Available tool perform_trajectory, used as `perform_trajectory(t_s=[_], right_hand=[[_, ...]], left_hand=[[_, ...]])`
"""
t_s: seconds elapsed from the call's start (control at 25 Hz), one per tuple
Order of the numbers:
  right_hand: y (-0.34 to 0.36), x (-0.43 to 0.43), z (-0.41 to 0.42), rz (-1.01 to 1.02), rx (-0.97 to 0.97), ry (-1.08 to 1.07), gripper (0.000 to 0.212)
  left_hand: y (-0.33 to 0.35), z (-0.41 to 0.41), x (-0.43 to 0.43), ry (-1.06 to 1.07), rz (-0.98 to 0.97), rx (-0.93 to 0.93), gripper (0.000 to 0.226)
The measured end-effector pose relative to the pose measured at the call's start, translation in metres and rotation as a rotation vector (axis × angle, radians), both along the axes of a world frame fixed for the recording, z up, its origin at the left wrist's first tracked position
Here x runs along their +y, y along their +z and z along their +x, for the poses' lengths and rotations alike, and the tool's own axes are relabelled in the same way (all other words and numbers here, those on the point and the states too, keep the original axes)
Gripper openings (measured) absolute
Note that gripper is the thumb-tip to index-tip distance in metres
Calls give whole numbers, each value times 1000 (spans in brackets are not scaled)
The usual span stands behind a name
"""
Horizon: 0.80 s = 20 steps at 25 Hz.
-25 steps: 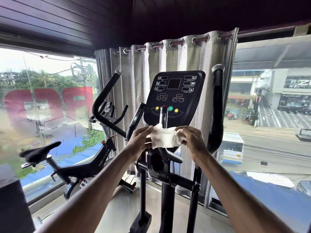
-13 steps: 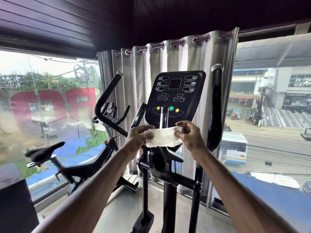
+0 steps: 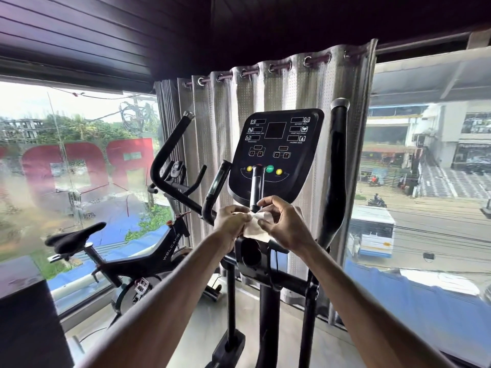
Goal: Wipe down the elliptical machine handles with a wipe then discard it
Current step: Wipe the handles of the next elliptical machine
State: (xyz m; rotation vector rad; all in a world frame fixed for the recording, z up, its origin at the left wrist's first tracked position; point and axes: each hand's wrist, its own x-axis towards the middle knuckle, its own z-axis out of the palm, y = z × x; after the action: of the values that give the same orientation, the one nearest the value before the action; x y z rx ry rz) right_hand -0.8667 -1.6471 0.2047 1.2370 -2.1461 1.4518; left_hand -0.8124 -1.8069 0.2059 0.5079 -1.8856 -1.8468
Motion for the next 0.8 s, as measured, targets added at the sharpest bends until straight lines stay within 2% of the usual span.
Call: perform_trajectory(t_s=[0.08,0.2,0.28,0.36,0.44,0.52,0.6,0.68,0.8], right_hand=[[1,2,4,28,-31,66,31],[5,4,4,-176,-143,3,13],[6,4,-3,-175,-208,-68,25],[4,1,-5,-103,-392,-52,41],[1,-2,-5,-168,-580,14,39],[2,-2,-4,-271,-675,54,29],[3,-5,-10,-306,-680,62,22],[2,-13,-15,-340,-632,5,25],[-7,-34,-27,-348,-359,-380,38]], left_hand=[[3,2,2,-4,3,42,21],[8,8,6,-2,56,88,24],[10,11,9,-9,91,123,26],[13,12,11,-33,98,164,25],[14,13,13,-37,122,185,17],[15,16,10,-58,118,185,7],[14,18,4,-106,57,165,18],[13,16,1,-105,8,170,12],[17,0,-3,14,-77,196,8]])
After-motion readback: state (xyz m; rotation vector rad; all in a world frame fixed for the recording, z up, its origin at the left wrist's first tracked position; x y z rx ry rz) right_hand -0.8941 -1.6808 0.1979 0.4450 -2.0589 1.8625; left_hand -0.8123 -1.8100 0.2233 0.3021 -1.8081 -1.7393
